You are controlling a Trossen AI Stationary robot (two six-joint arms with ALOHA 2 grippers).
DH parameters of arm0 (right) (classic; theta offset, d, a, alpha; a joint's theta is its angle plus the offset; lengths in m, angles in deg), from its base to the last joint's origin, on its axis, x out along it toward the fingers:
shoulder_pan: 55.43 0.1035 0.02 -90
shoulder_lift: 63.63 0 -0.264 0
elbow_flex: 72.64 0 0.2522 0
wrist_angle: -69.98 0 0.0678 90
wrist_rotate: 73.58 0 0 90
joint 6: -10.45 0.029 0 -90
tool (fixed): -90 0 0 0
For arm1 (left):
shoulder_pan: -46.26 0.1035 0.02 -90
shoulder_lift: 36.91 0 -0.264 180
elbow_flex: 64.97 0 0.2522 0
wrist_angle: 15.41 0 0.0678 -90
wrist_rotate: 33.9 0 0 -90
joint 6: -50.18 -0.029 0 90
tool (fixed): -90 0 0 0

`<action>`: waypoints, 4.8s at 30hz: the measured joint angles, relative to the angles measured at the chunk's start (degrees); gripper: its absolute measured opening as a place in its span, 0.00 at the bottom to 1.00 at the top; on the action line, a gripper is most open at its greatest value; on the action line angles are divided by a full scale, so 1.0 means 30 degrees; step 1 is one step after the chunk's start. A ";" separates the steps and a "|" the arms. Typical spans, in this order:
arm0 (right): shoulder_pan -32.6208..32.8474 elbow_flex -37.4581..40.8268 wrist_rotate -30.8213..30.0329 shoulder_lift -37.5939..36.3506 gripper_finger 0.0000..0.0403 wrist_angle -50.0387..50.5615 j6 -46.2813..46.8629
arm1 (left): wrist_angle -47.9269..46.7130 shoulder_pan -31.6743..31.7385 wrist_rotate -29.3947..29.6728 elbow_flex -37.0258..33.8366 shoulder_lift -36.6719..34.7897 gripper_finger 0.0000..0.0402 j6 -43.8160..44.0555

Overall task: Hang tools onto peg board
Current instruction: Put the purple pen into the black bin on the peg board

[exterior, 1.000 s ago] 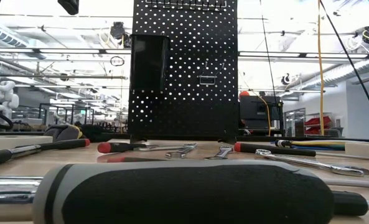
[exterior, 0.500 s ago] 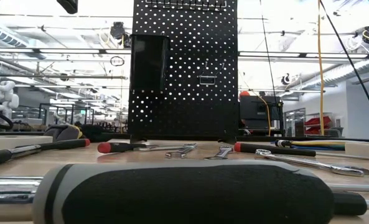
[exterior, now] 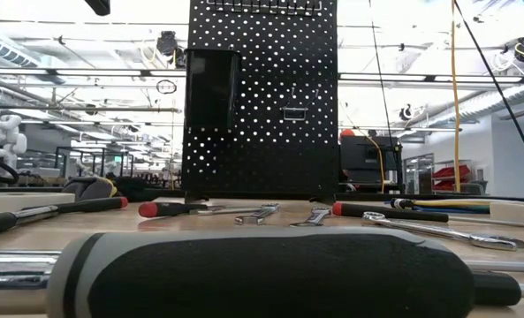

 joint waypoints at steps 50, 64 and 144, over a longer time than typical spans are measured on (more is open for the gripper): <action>-0.0330 0.0000 -0.0049 0.0015 0.07 -0.0273 0.0284 | -0.1941 0.1821 -0.2968 0.0007 0.1390 0.12 0.1454; -0.0330 0.0000 -0.0101 0.0015 0.07 -0.0321 0.0729 | 0.0973 0.1821 0.0516 0.0007 0.1662 0.42 0.0384; -0.0271 0.0007 0.2510 -0.0342 0.35 0.2461 0.4335 | -0.4235 0.1814 -0.1654 0.4663 0.6293 0.06 0.1508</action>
